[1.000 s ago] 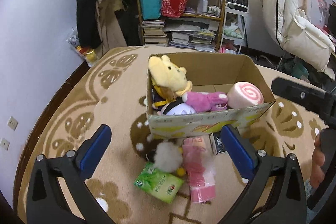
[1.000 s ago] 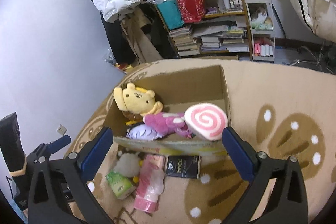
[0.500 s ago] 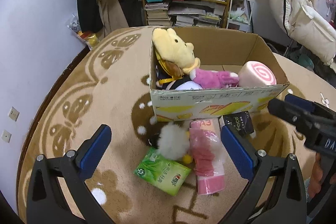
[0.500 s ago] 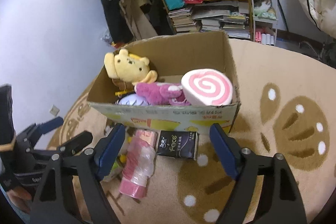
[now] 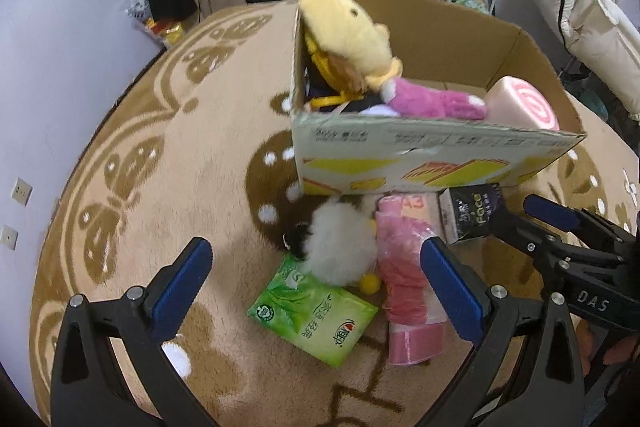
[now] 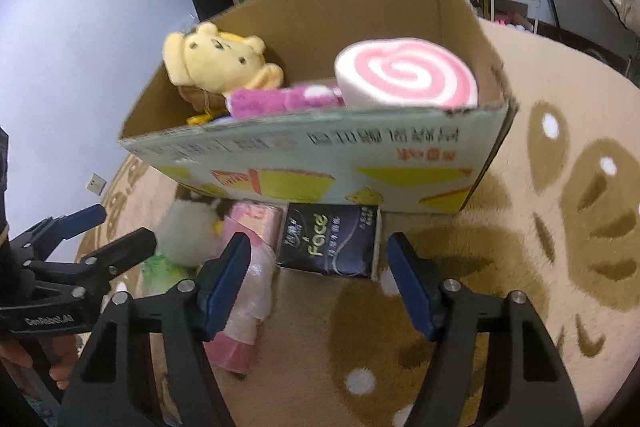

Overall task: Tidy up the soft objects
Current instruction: 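Lower both open tools to the items lying beside the box, then grasp the black Face tissue pack with the right tool while the left tool grasps the green tissue pack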

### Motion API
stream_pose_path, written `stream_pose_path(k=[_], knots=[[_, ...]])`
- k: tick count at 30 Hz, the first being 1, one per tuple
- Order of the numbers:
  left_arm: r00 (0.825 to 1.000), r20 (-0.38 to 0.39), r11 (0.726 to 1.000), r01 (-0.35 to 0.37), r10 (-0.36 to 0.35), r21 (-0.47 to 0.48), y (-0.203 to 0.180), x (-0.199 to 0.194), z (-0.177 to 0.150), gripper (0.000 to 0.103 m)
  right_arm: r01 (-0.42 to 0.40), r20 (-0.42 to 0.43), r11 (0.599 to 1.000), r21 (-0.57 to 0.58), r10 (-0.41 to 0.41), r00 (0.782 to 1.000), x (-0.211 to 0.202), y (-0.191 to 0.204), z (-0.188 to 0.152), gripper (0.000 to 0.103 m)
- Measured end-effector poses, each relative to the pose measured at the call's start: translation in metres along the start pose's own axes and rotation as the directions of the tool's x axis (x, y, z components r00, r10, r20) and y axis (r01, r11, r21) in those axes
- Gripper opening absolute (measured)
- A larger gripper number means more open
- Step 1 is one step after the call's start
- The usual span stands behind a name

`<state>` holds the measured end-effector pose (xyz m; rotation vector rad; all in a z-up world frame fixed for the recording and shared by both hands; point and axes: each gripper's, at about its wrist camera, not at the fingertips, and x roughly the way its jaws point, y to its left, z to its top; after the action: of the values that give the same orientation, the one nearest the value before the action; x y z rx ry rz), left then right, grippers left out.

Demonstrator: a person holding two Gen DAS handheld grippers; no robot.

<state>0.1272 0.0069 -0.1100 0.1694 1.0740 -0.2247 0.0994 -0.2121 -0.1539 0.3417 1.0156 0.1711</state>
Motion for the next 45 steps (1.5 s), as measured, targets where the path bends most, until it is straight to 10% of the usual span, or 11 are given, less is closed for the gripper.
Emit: stream_pose_path(k=[45], knots=[[0.949,-0.314,0.995,-0.066,0.039,-0.077,0.020,0.090,-0.016,0.102,0.059,-0.062,0.998,-0.037,-0.061,0.996,0.053,0.008,0.002,0.074]])
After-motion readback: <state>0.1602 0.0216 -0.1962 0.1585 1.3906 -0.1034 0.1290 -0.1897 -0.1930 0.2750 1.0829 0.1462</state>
